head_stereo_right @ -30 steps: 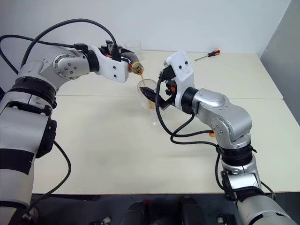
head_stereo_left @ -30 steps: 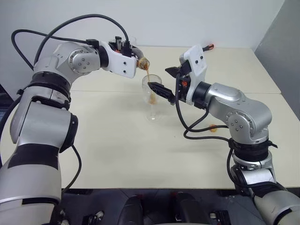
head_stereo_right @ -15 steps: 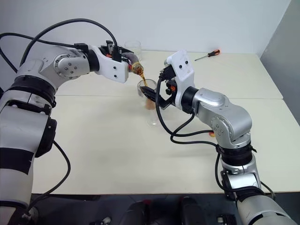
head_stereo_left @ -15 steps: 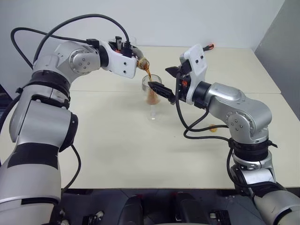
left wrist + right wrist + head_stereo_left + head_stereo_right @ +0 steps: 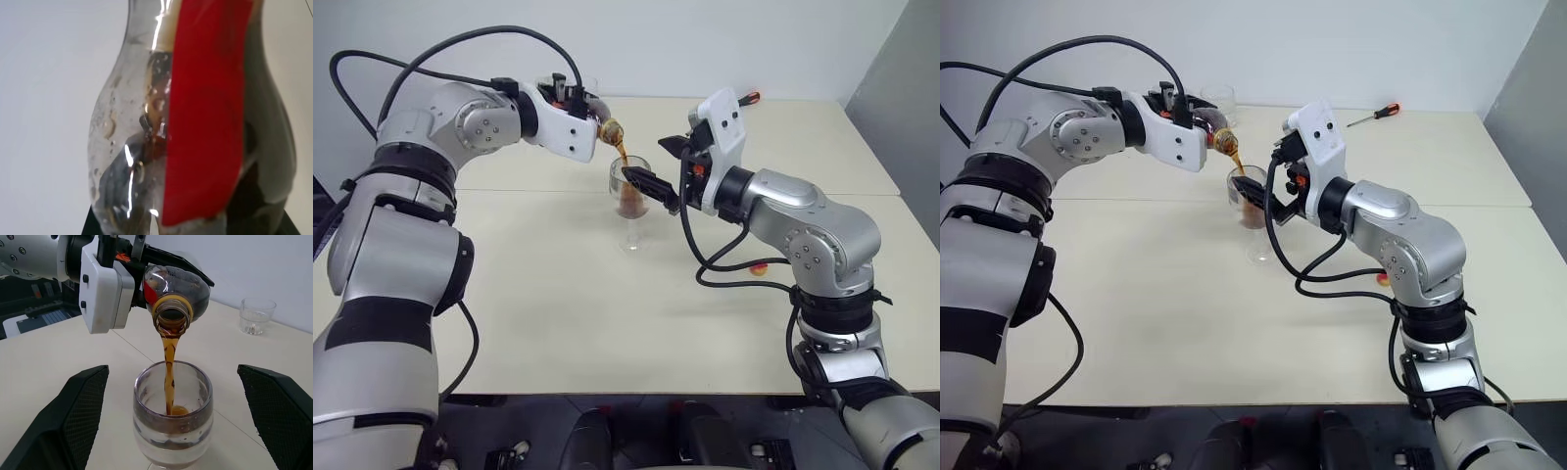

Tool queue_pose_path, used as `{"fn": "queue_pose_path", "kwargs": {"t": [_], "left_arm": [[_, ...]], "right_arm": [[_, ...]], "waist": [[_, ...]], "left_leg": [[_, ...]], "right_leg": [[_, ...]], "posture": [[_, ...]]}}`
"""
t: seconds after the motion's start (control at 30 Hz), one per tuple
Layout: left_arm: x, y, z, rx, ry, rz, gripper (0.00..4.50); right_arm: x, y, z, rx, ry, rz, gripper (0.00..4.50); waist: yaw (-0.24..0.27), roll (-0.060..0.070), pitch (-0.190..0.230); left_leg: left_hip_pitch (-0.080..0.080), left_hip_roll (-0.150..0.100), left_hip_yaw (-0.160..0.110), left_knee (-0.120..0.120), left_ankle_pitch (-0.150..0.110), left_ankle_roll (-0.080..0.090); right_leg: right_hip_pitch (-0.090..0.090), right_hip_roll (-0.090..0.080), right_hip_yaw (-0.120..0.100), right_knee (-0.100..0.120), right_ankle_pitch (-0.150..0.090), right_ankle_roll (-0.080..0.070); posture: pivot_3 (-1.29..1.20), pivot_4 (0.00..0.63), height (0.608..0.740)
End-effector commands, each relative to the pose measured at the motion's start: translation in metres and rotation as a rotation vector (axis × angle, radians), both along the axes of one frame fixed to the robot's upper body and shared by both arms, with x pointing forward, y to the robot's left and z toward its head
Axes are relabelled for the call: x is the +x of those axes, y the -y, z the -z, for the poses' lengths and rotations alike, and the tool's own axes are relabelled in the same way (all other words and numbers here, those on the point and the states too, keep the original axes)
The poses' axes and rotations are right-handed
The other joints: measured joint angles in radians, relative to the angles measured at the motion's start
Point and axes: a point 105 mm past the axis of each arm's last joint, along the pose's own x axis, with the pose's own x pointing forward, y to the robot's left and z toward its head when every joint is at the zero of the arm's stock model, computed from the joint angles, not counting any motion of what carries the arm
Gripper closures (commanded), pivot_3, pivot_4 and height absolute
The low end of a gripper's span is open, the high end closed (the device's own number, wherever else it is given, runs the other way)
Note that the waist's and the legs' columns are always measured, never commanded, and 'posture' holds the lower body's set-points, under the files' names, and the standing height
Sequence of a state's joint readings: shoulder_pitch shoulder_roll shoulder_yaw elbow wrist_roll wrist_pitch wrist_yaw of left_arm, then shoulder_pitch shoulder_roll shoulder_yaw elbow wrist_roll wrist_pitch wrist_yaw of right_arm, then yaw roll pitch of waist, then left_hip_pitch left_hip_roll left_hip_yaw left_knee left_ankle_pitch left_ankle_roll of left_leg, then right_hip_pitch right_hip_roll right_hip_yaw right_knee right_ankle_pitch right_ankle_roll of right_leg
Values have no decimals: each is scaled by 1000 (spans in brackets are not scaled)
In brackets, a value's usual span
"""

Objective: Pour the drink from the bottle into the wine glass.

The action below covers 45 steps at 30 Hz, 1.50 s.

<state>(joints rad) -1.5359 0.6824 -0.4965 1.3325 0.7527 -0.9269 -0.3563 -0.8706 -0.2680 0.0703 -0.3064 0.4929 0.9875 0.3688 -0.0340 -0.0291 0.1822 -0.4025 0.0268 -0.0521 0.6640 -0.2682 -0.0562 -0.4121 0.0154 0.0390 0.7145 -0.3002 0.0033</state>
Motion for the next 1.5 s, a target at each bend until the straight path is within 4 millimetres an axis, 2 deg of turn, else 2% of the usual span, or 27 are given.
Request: {"fn": "queue_pose_path", "kwargs": {"t": [0.03,0.67,0.9,1.23,1.5], "left_arm": [[-5,0,-30,-16,92,10,3101],[-4,1,-34,2,115,6,3101],[-4,1,-34,5,115,8,3101],[-4,2,-35,7,117,9,3101],[-4,4,-35,7,115,13,3101]], "right_arm": [[-3,3,-16,31,61,3,0],[-3,3,-16,34,63,4,0],[-6,8,-9,34,64,5,0],[-23,9,-1,118,64,-35,0],[-33,11,16,156,92,-51,0]], "waist": [[0,0,0],[0,0,0],[0,0,0],[0,0,0],[0,0,0]], "left_leg": [[0,0,0,0,0,0],[0,0,0,0,0,0],[0,0,0,0,0,0],[0,0,0,0,0,0],[0,0,0,0,0,0]], "right_leg": [[0,0,0,0,0,0],[0,0,0,0,0,0],[0,0,0,0,0,0],[0,0,0,0,0,0],[0,0,0,1,0,0]], "posture": [[0,150,740],[0,150,740],[0,150,740],[0,150,740],[0,150,740]]}}
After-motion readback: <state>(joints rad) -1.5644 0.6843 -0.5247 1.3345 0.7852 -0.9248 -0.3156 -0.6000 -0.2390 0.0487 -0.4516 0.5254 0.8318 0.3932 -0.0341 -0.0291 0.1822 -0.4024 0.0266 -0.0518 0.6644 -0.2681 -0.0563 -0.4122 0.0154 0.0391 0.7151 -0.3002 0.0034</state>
